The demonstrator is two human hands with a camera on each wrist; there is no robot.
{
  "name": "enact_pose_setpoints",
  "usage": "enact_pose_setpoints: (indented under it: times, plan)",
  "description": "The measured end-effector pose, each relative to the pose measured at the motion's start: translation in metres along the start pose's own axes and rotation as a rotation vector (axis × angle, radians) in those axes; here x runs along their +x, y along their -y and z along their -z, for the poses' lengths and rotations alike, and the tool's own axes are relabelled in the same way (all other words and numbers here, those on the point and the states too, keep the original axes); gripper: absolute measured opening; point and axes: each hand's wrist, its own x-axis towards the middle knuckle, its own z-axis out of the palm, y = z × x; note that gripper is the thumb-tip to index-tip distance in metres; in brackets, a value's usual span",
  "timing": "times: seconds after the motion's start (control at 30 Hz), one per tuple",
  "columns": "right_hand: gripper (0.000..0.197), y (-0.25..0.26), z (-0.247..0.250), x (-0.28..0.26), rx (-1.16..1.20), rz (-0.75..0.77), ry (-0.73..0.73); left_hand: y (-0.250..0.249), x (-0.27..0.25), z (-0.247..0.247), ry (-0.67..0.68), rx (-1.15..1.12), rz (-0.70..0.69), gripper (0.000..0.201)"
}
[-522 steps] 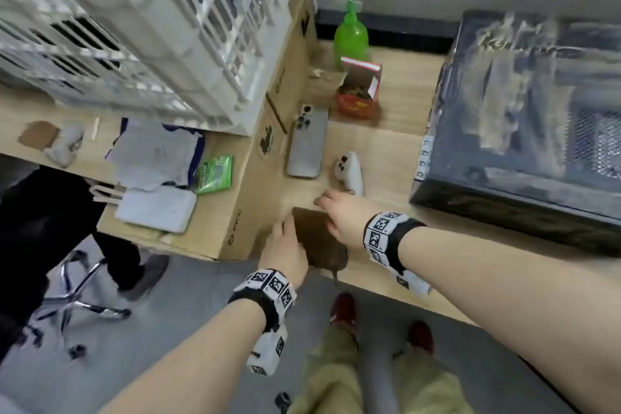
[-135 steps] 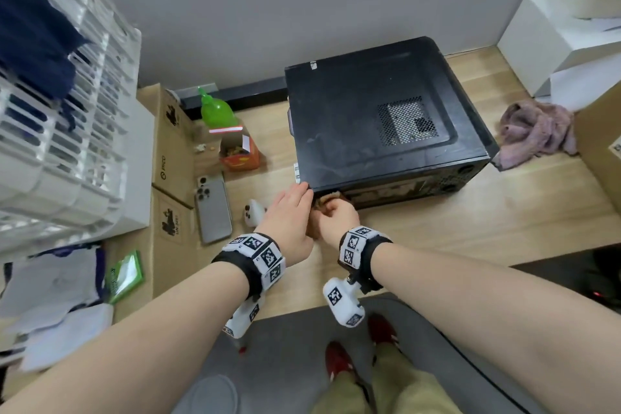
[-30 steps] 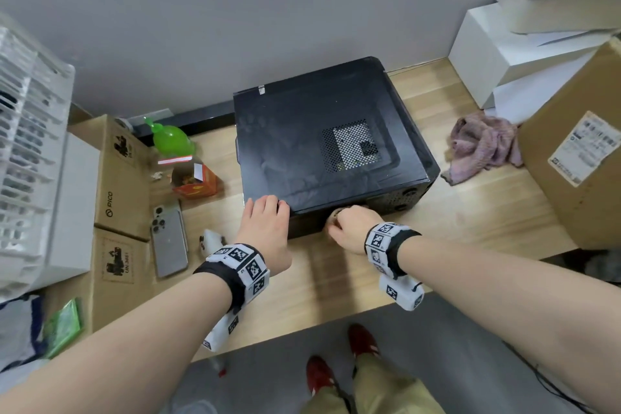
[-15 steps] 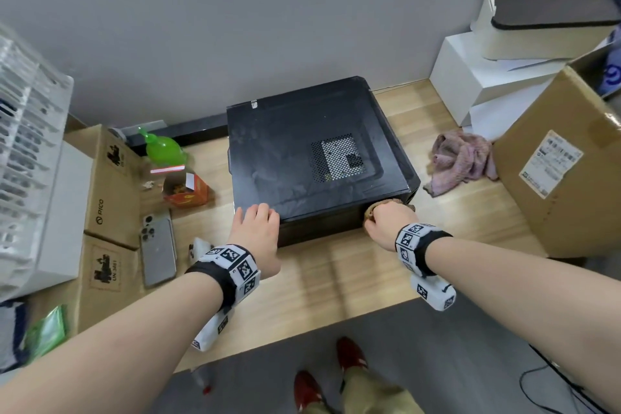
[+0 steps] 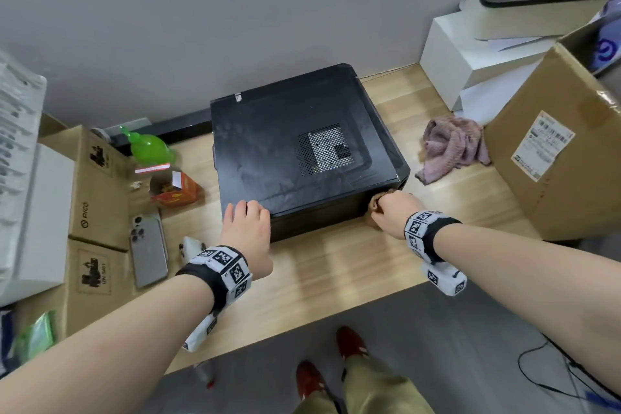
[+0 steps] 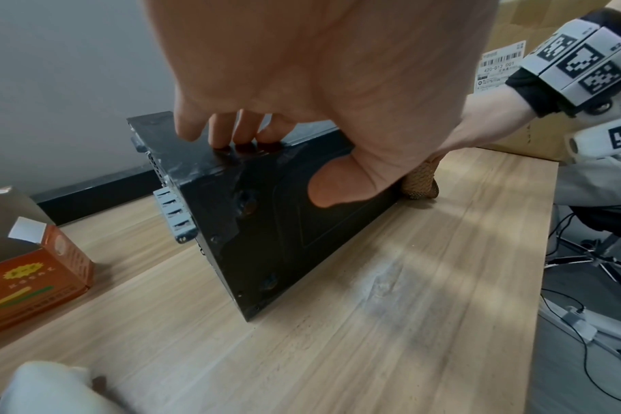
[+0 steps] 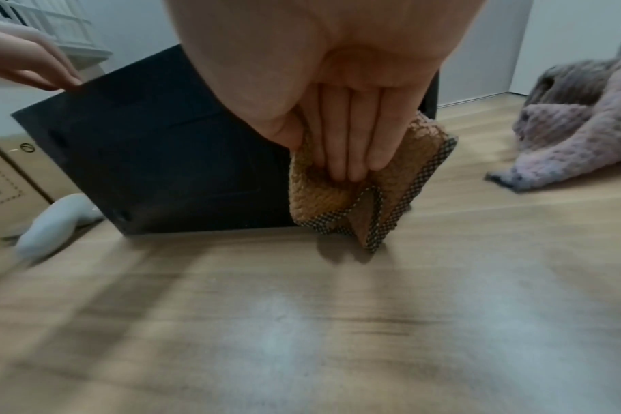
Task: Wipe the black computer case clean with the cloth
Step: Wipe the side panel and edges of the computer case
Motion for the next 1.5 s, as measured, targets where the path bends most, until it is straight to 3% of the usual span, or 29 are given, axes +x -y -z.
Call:
enact_pose_setpoints:
  times: [0.4,0.57,0.67,1.03,1.27,1.5]
  plan:
    - [0.029,-0.039,0.039,-0.005,-0.045,-0.021,-0.039,-0.002,0.000,-0.001,0.008,-0.032,0.004,0.073]
    - [0.029,-0.024,0.039,-0.011,-0.097,0.094,-0.073,0.000,0.000,0.002,0.026,-0.020,-0.001,0.070]
    - [0.029,-0.016,0.036,-0.012,-0.093,0.082,-0.106,0.000,0.000,0.004,0.031,-0.015,-0.005,0.069]
    - [0.029,-0.005,0.016,-0.004,-0.048,0.029,-0.061,-0.004,-0.001,0.002,0.031,0.025,-0.004,0.072]
    - [0.030,-0.020,-0.010,-0.001,-0.022,-0.090,0.104,-0.002,-0.002,0.003,0.062,0.005,-0.005,0.083]
    - [0.031,0.011,-0.005,0.005,-0.008,0.027,0.084,-0.001,0.000,0.002,0.064,-0.010,-0.004,0.081]
